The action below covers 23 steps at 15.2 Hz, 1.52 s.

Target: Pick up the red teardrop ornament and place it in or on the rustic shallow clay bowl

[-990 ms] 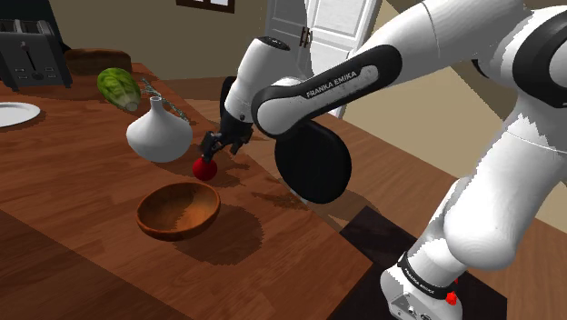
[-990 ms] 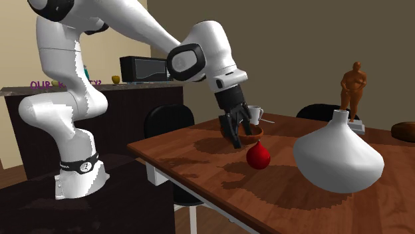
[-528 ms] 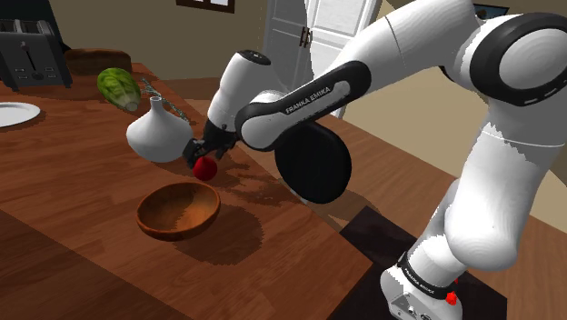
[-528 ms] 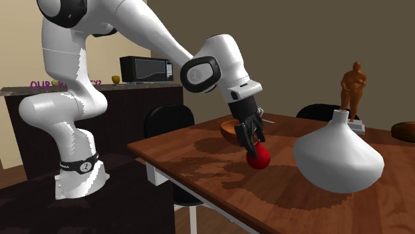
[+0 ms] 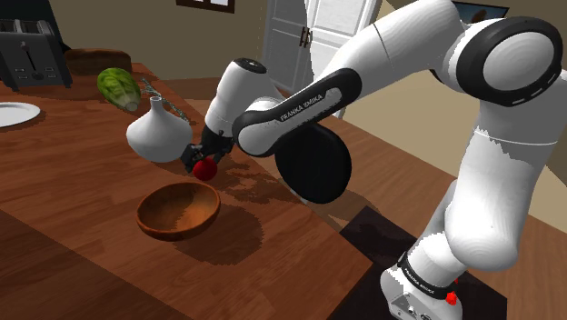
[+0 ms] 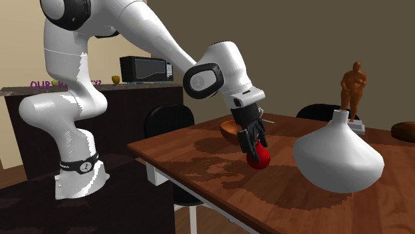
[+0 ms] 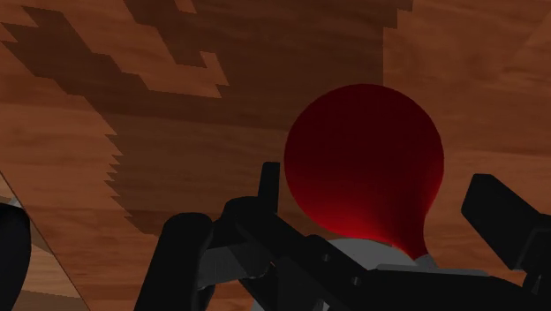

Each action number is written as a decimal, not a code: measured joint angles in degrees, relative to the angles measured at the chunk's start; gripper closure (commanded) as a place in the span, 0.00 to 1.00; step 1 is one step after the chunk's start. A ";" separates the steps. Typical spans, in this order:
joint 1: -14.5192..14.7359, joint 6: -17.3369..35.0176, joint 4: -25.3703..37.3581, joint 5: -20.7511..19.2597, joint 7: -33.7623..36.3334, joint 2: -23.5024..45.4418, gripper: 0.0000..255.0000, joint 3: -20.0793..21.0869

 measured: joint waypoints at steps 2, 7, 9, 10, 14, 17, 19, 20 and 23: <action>0.00 0.01 0.00 -0.01 0.00 0.01 1.00 0.00; 0.00 0.01 0.04 -0.02 0.01 0.00 1.00 -0.02; 0.00 0.00 0.06 -0.02 0.02 0.01 1.00 -0.02; 0.01 -0.01 0.06 -0.02 0.02 0.01 1.00 -0.02; -0.09 -0.80 0.25 0.35 -0.21 -0.58 1.00 0.18; -0.32 -2.75 1.22 1.12 -0.80 -1.61 1.00 0.52; -0.45 -3.94 1.53 1.66 -1.12 -2.53 1.00 0.76; -0.56 -4.58 1.77 1.97 -1.38 -2.95 1.00 0.86; -0.82 -6.56 2.53 2.82 -2.05 -4.22 1.00 1.11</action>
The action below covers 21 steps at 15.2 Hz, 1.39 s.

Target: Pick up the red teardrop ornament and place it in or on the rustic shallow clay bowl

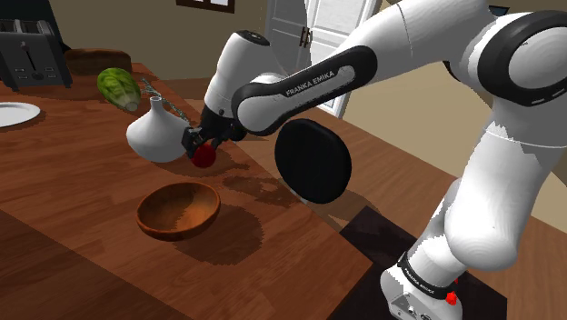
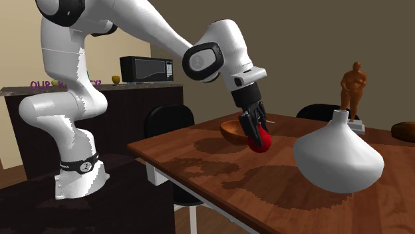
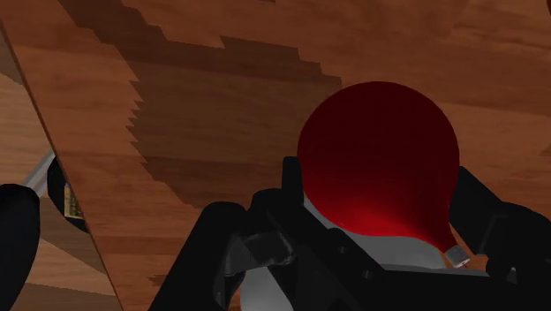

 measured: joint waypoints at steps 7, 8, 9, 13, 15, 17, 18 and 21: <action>-0.28 -5.00 2.86 1.47 -1.07 -2.26 1.00 0.39; -0.31 -5.68 3.06 1.70 -1.16 -2.75 1.00 0.45; -0.35 -6.40 3.49 1.89 -1.32 -3.06 1.00 0.48; -0.52 -9.15 5.33 2.56 -1.92 -4.04 1.00 0.53; -0.46 -10.72 6.72 2.65 -1.91 -4.23 1.00 0.60; -0.45 -12.17 7.75 2.86 -1.99 -4.66 1.00 0.66; -0.48 -12.73 8.15 2.97 -2.11 -4.84 1.00 0.66; 0.76 -12.66 6.05 2.46 0.52 -6.86 1.00 1.63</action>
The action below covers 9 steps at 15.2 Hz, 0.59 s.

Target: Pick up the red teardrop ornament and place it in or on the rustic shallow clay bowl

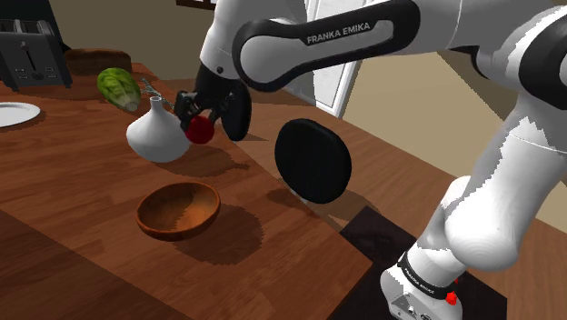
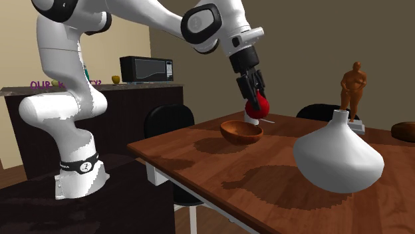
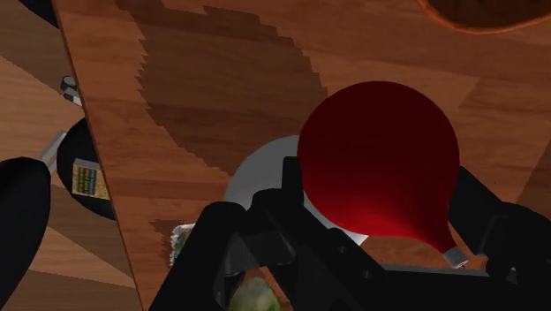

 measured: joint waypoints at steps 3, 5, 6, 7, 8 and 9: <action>1.69 0.40 -1.69 -1.25 3.84 -1.20 1.00 1.36; 2.94 0.56 -3.02 -2.08 6.73 -2.27 1.00 2.46; 3.67 0.40 -3.23 -2.72 8.48 -2.51 1.00 3.13; 4.43 0.22 -3.33 -3.42 10.33 -2.66 1.00 3.84; 5.06 -0.21 -3.67 -3.70 11.79 -3.35 1.00 4.45; 5.60 -0.08 -4.41 -4.03 13.12 -3.91 1.00 4.98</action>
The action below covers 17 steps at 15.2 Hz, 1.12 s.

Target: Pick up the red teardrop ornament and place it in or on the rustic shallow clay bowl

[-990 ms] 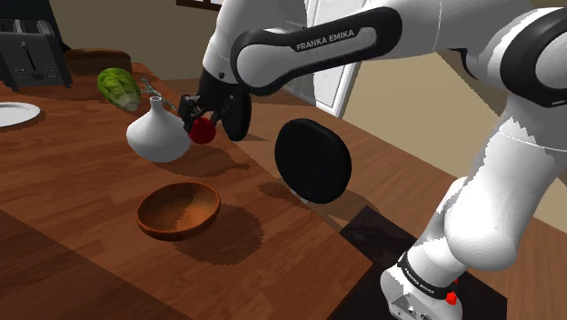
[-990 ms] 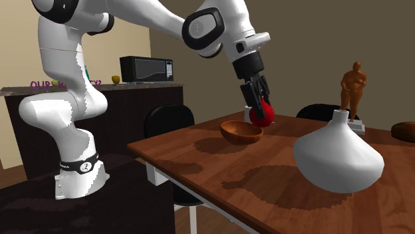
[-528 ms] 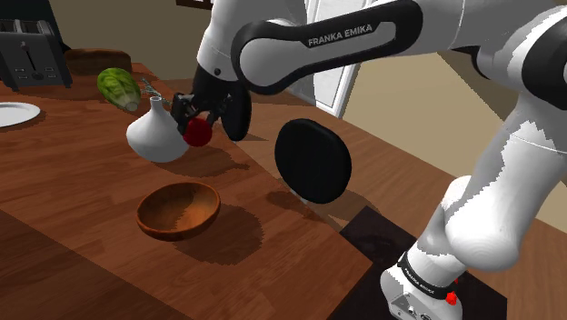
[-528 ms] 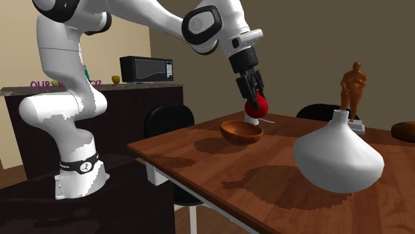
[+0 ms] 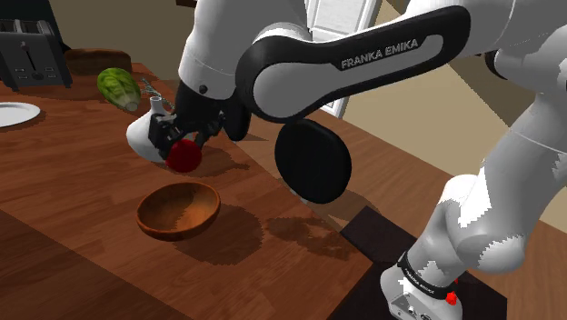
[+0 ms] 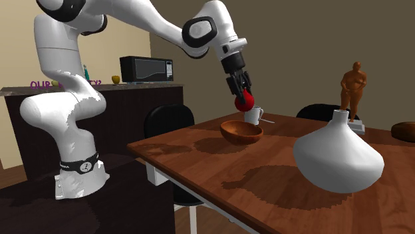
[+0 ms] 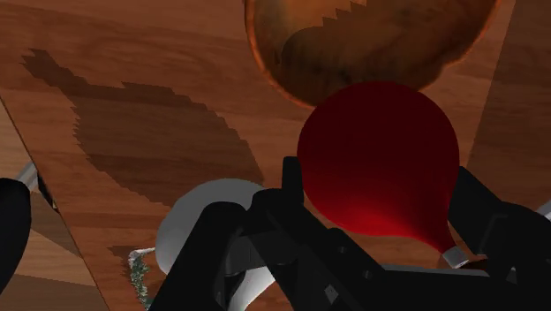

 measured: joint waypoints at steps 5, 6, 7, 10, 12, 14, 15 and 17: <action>1.93 1.35 -1.84 -2.40 5.63 0.14 1.00 2.06; 2.02 1.96 -2.13 -2.85 6.18 0.54 1.00 2.16; 2.02 2.63 -2.85 -2.95 6.35 0.51 1.00 2.15; 2.08 4.76 -4.34 -4.00 7.40 1.31 1.00 2.20; 2.05 6.07 -5.04 -4.72 7.92 2.05 1.00 2.13; 2.09 7.48 -6.02 -5.47 8.63 2.58 1.00 2.10; 2.06 8.02 -6.38 -5.71 8.80 2.80 1.00 2.06; 2.07 8.33 -6.53 -5.92 8.97 2.98 1.00 2.03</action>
